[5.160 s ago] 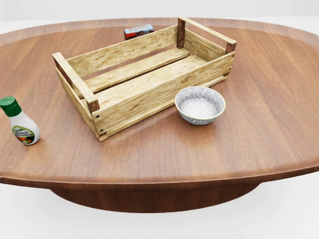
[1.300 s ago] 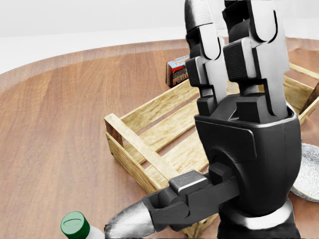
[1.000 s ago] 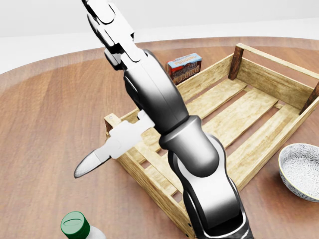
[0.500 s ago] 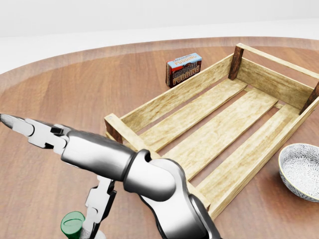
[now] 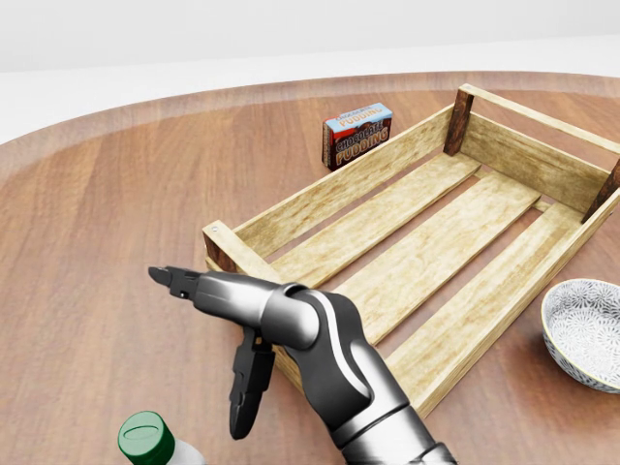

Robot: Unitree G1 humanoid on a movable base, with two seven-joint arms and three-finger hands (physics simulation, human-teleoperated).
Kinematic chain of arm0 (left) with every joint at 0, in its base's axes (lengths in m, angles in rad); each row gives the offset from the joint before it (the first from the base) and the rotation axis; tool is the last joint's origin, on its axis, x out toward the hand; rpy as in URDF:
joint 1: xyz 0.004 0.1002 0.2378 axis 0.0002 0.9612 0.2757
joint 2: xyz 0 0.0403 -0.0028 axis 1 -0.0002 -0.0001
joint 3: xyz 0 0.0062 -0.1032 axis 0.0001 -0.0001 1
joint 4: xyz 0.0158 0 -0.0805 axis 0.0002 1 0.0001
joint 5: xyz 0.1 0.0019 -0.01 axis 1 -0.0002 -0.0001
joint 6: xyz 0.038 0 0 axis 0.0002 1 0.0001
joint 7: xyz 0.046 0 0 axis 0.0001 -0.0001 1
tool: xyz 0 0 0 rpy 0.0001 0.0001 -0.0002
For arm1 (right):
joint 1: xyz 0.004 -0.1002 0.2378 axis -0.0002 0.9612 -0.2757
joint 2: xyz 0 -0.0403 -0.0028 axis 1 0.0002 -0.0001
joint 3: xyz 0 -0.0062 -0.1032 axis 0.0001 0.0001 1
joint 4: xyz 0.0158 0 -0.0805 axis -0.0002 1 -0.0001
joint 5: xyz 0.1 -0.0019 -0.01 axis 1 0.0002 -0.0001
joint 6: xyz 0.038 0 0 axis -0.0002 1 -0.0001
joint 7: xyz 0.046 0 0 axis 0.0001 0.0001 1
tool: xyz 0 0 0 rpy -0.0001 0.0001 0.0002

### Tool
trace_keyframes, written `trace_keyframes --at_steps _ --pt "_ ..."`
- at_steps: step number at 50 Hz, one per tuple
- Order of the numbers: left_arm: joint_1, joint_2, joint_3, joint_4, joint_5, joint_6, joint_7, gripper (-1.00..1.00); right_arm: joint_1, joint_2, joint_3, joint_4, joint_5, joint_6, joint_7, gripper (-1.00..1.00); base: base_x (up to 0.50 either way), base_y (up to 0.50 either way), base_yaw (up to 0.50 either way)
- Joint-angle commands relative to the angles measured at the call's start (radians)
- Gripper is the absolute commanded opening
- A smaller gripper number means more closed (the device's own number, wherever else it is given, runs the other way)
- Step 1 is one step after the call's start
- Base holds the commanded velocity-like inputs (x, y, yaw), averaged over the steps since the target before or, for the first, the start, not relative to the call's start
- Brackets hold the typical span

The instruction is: Pick up the salad dressing and put it in the tray.

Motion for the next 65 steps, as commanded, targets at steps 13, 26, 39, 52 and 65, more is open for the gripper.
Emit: trace_keyframes --at_steps 13,26,39,52,65 --pt "0.001 -0.008 -0.007 0.001 -0.003 0.000 0.001 1.00 -0.130 0.061 -0.085 0.366 0.035 0.000 0.000 1.00 0.00 0.00 0.00" --pt "0.013 -0.004 0.011 0.032 -0.012 0.000 -0.018 1.00 -0.316 0.133 -0.104 0.707 0.085 0.000 0.000 1.00 0.00 0.00 0.00" --pt "0.020 -0.005 0.012 0.047 -0.029 0.000 -0.021 1.00 -0.379 0.197 -0.086 0.791 0.042 0.000 0.000 1.00 0.00 0.00 0.00" --pt "0.026 -0.001 0.018 0.059 -0.046 0.000 -0.022 1.00 -0.419 0.197 -0.099 0.756 0.048 0.000 0.000 1.00 0.00 0.00 0.00" --pt "0.027 0.002 0.018 0.082 -0.047 0.000 -0.032 1.00 -0.404 0.197 -0.071 0.756 0.038 0.000 0.000 1.00 0.00 0.00 0.00"
